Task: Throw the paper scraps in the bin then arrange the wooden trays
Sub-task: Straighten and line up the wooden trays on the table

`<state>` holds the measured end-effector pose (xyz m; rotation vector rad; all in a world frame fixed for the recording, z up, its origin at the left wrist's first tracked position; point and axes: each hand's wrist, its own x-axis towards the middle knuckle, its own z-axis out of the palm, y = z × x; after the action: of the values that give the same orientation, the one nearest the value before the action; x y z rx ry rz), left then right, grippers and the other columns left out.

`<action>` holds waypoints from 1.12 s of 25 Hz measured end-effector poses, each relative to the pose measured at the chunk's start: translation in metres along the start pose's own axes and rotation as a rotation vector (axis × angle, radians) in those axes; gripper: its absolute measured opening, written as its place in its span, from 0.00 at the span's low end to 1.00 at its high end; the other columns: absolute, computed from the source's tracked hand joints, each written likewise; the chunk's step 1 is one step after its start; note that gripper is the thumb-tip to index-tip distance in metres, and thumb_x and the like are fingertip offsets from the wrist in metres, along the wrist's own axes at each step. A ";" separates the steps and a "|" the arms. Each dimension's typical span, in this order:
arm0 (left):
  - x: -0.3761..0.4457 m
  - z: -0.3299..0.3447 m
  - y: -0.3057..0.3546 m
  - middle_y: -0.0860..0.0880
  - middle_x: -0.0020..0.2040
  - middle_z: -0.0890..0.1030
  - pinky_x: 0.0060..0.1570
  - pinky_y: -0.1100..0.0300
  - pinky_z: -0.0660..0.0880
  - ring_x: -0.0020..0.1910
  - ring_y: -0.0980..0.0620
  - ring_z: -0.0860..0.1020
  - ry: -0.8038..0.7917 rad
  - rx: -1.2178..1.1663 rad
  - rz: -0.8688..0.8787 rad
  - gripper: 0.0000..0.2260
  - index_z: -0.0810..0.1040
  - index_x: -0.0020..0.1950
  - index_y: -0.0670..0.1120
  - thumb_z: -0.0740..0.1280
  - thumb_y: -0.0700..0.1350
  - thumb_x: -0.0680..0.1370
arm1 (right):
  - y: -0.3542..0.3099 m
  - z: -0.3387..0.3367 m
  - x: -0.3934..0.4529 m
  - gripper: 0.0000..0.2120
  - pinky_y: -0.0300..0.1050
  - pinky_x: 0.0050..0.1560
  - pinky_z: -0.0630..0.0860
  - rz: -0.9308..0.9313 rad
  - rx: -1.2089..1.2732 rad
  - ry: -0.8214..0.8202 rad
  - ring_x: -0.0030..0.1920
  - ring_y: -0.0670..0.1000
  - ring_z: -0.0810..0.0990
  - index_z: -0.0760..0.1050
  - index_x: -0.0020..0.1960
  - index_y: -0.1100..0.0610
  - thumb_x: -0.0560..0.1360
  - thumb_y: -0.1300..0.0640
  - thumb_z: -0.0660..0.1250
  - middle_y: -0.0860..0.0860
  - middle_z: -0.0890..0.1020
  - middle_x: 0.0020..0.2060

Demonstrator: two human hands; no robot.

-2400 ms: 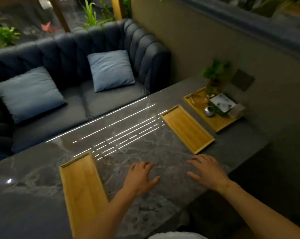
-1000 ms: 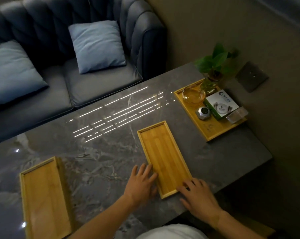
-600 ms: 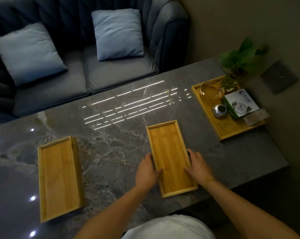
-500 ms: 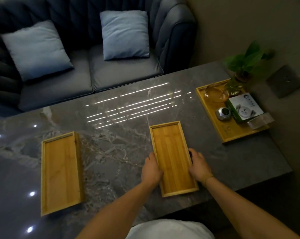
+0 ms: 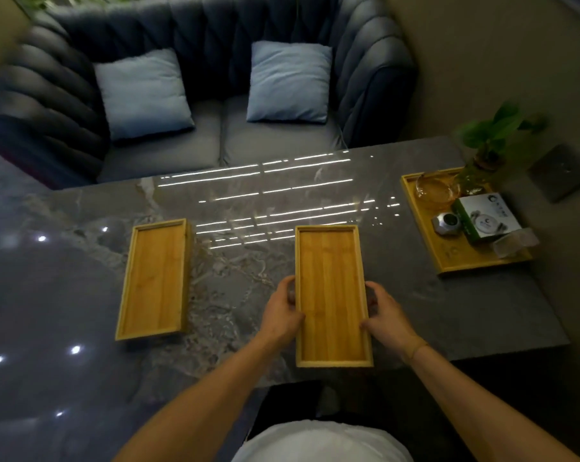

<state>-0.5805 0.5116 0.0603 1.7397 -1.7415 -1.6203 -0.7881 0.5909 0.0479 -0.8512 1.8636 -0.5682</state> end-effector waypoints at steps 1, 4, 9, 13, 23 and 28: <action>-0.010 -0.009 -0.002 0.52 0.49 0.77 0.40 0.62 0.78 0.45 0.58 0.78 0.024 -0.031 0.013 0.26 0.63 0.71 0.54 0.69 0.41 0.76 | -0.005 0.002 -0.006 0.36 0.58 0.60 0.76 -0.034 0.028 -0.027 0.59 0.52 0.74 0.60 0.71 0.45 0.70 0.63 0.73 0.51 0.72 0.62; -0.037 -0.034 -0.010 0.51 0.49 0.77 0.37 0.63 0.77 0.43 0.58 0.78 0.101 -0.091 0.036 0.27 0.64 0.70 0.56 0.69 0.39 0.76 | -0.025 0.016 -0.021 0.36 0.53 0.52 0.79 -0.136 0.069 -0.072 0.54 0.50 0.77 0.62 0.69 0.44 0.68 0.64 0.74 0.48 0.73 0.59; -0.061 -0.096 -0.041 0.49 0.50 0.76 0.42 0.57 0.80 0.48 0.51 0.79 0.162 -0.179 0.035 0.28 0.66 0.69 0.58 0.69 0.36 0.74 | -0.071 0.058 -0.027 0.37 0.51 0.41 0.82 -0.200 0.134 -0.197 0.50 0.51 0.79 0.62 0.65 0.42 0.67 0.68 0.74 0.49 0.74 0.54; -0.059 -0.151 -0.072 0.52 0.50 0.76 0.37 0.64 0.78 0.46 0.54 0.79 0.193 -0.219 0.029 0.29 0.66 0.66 0.61 0.70 0.36 0.73 | -0.115 0.103 -0.018 0.40 0.44 0.32 0.80 -0.191 0.127 -0.271 0.47 0.53 0.79 0.60 0.70 0.43 0.67 0.70 0.73 0.53 0.74 0.52; -0.004 -0.297 -0.149 0.53 0.49 0.73 0.37 0.65 0.76 0.44 0.55 0.77 0.192 -0.160 -0.049 0.31 0.64 0.72 0.56 0.68 0.34 0.73 | -0.212 0.251 0.019 0.37 0.43 0.32 0.80 -0.165 0.020 -0.191 0.41 0.51 0.81 0.62 0.69 0.44 0.68 0.69 0.71 0.53 0.78 0.45; 0.028 -0.334 -0.158 0.47 0.57 0.76 0.55 0.47 0.79 0.54 0.46 0.79 0.177 -0.091 -0.065 0.30 0.63 0.74 0.53 0.66 0.35 0.75 | -0.238 0.297 0.043 0.34 0.41 0.37 0.77 -0.184 -0.058 -0.128 0.45 0.47 0.80 0.61 0.72 0.46 0.71 0.62 0.71 0.47 0.78 0.48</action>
<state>-0.2433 0.3577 0.0539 1.8519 -1.5234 -1.4943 -0.4571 0.3989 0.0646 -1.0804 1.7029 -0.5618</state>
